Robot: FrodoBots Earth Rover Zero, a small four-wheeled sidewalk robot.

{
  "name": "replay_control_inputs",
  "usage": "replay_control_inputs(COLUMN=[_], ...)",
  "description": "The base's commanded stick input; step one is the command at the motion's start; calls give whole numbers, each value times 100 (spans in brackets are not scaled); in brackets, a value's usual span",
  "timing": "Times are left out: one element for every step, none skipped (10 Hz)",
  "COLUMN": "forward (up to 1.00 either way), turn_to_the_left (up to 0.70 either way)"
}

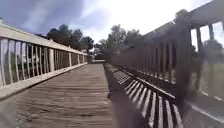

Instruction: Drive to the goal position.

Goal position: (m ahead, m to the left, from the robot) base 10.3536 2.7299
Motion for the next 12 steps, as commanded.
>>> replay_control_inputs(forward=[85, 85, 85, 85, 85, 85, 85, 85, 85, 85, 85, 85], turn_to_the_left=[0, 0, 0, 0, 0, 0, 0, 0, 0, 0, 0, 0])
